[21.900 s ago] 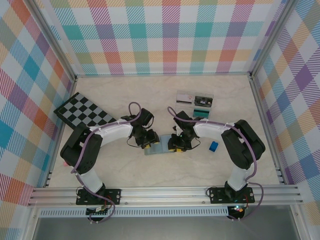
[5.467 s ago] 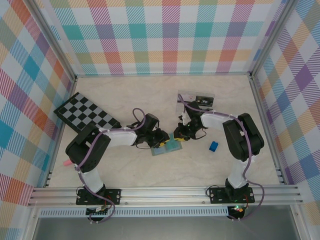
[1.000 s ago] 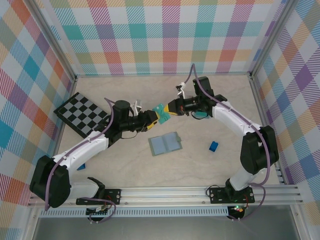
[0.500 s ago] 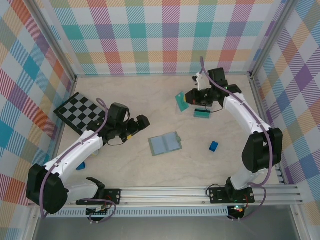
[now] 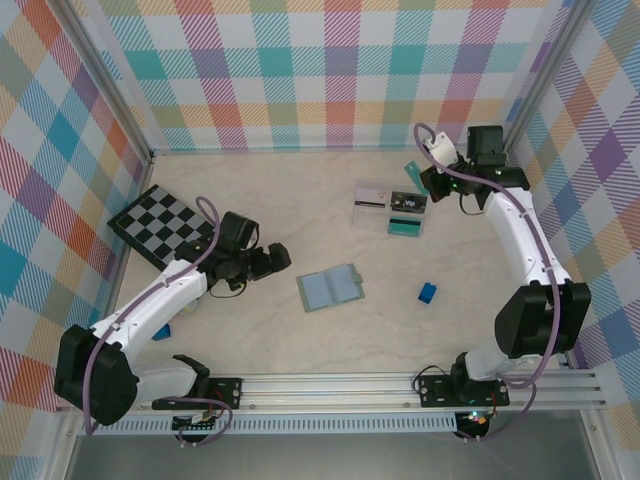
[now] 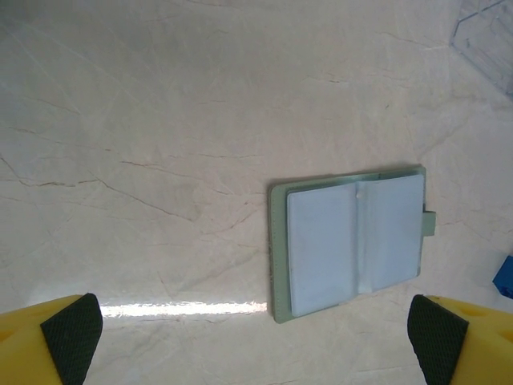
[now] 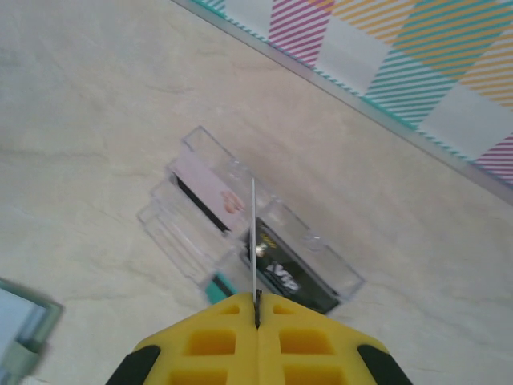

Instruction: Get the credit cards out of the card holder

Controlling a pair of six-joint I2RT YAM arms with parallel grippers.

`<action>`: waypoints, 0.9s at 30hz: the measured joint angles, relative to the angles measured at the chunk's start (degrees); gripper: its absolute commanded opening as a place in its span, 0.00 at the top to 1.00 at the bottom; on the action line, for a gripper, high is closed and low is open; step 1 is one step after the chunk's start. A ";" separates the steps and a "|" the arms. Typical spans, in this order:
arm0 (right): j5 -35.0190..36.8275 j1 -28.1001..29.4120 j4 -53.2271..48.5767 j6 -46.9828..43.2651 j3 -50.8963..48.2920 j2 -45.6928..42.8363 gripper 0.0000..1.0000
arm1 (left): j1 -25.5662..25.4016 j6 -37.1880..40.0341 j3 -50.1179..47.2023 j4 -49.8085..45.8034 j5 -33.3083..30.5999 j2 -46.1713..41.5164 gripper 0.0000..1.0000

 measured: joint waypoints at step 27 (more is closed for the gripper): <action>10.47 6.19 -5.68 -40.37 -0.50 17.51 1.00 | 0.04 0.98 0.37 -2.49 0.79 8.04 0.00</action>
